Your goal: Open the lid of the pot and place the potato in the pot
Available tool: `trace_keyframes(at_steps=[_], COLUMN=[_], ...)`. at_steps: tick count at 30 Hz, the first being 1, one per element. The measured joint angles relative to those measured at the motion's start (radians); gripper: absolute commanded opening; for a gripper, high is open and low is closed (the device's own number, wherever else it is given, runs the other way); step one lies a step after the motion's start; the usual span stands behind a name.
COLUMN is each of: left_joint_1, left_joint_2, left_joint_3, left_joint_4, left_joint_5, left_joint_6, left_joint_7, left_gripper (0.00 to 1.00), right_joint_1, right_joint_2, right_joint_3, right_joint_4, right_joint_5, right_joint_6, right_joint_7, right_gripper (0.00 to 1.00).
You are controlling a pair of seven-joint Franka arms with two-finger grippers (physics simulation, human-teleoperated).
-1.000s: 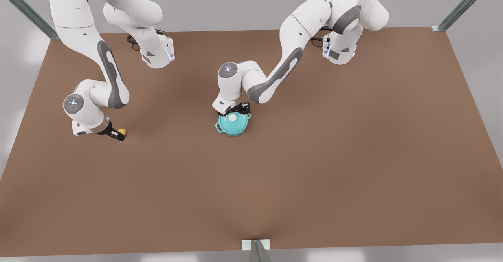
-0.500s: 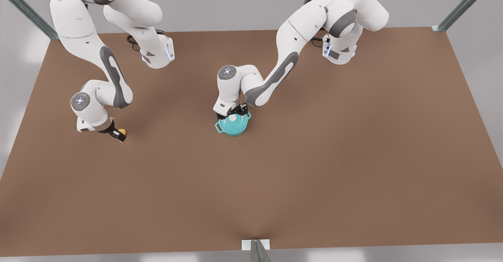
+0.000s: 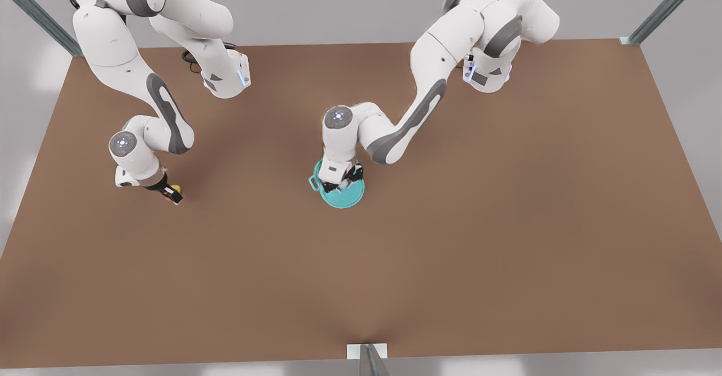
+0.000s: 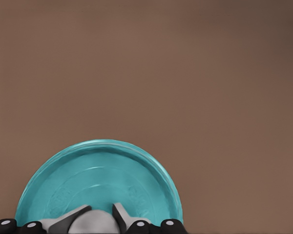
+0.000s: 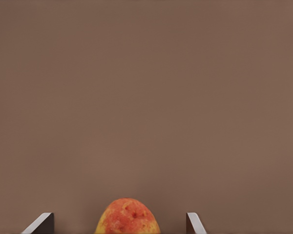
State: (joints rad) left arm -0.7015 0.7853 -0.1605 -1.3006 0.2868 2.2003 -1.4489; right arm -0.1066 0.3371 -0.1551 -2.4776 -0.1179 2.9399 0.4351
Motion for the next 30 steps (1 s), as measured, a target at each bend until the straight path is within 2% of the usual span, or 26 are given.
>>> trace_keyframes(at_steps=[5,8,9,10,11,15,17,19,21,22,30], left_joint_1=[0.397,0.461,0.467,0.471,0.473,0.486,0.549,0.693,0.767,0.785,0.792], left_joint_2=[0.067,0.132,0.142,0.148,0.152,0.142,0.053,-0.192,-0.514,-0.566,-0.599], left_joint_3=[0.001,0.004,0.004,0.004,0.003,0.012,0.004,0.003,0.014,0.016,0.017], left_joint_4=[0.062,0.083,0.088,0.09,0.091,0.092,0.092,0.074,-0.207,-0.258,-0.297], left_joint_5=[-0.108,-0.131,-0.135,-0.139,-0.144,-0.164,-0.169,-0.218,-0.264,-0.283,-0.341], left_joint_6=[-0.046,-0.014,-0.001,0.01,0.021,0.048,-0.035,-0.196,-0.278,-0.31,-0.451], left_joint_7=[0.14,0.231,0.259,0.286,0.314,0.442,0.525,0.62,0.704,0.742,0.978], left_gripper=[0.19,0.19,0.22,0.66,1.0,1.0,1.0,1.0,1.0,1.0,1.0], right_joint_1=[0.003,0.004,0.004,0.005,0.005,0.005,0.004,0.004,0.004,0.004,0.004], right_joint_2=[0.014,0.017,0.018,0.018,0.018,0.018,0.018,0.018,0.018,0.018,0.008], right_joint_3=[0.001,0.002,0.002,0.002,0.002,0.002,0.002,0.002,0.002,0.002,0.003], right_joint_4=[-0.002,-0.003,-0.004,-0.004,-0.005,-0.006,-0.007,-0.008,-0.008,-0.008,-0.008], right_joint_5=[-0.002,-0.002,-0.002,-0.003,-0.003,-0.003,-0.003,-0.003,-0.003,-0.003,-0.003], right_joint_6=[0.016,0.024,0.026,0.028,0.029,0.033,0.034,0.034,0.034,0.034,0.029], right_joint_7=[0.008,0.013,0.014,0.015,0.016,0.019,0.02,0.021,0.022,0.022,0.026], right_gripper=[0.99,0.93,0.91,0.89,0.85,0.67,0.63,0.6,0.6,0.59,0.55])
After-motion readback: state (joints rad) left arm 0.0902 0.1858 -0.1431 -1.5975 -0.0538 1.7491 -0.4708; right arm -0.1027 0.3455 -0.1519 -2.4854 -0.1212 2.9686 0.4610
